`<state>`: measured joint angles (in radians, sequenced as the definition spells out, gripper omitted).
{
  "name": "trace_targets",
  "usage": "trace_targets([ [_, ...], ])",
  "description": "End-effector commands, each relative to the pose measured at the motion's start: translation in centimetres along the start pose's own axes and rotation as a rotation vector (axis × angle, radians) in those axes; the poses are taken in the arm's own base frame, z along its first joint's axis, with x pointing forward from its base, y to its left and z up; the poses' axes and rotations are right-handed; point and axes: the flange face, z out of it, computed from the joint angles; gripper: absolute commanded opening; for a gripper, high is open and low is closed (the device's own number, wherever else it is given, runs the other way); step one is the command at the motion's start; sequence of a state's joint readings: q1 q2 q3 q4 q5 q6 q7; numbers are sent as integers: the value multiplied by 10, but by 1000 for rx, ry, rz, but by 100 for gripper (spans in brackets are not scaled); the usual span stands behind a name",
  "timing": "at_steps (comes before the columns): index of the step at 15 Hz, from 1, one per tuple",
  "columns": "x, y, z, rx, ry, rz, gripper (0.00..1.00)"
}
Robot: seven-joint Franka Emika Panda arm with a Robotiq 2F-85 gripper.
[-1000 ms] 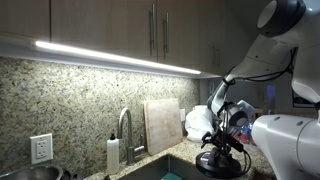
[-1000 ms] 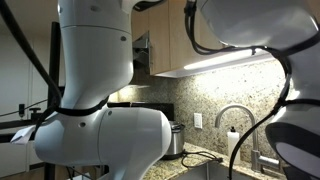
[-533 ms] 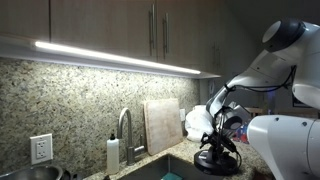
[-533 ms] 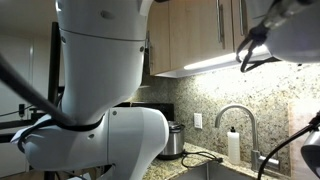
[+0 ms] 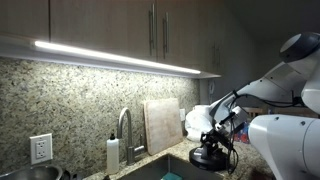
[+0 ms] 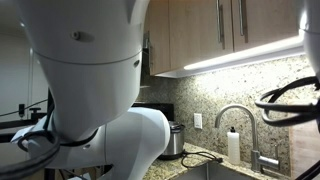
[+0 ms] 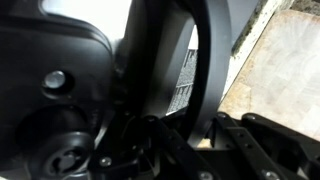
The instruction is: Put the lid on the cooker
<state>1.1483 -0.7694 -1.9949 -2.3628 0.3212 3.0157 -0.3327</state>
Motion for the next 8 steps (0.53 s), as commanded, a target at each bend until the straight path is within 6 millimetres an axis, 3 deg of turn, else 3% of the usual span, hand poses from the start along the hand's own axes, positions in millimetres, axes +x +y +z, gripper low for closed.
trace_targets([
  [1,-6,-6,-3,15,-57,-23,5],
  [8,-4,-53,-22,-100,-194,-182,7],
])
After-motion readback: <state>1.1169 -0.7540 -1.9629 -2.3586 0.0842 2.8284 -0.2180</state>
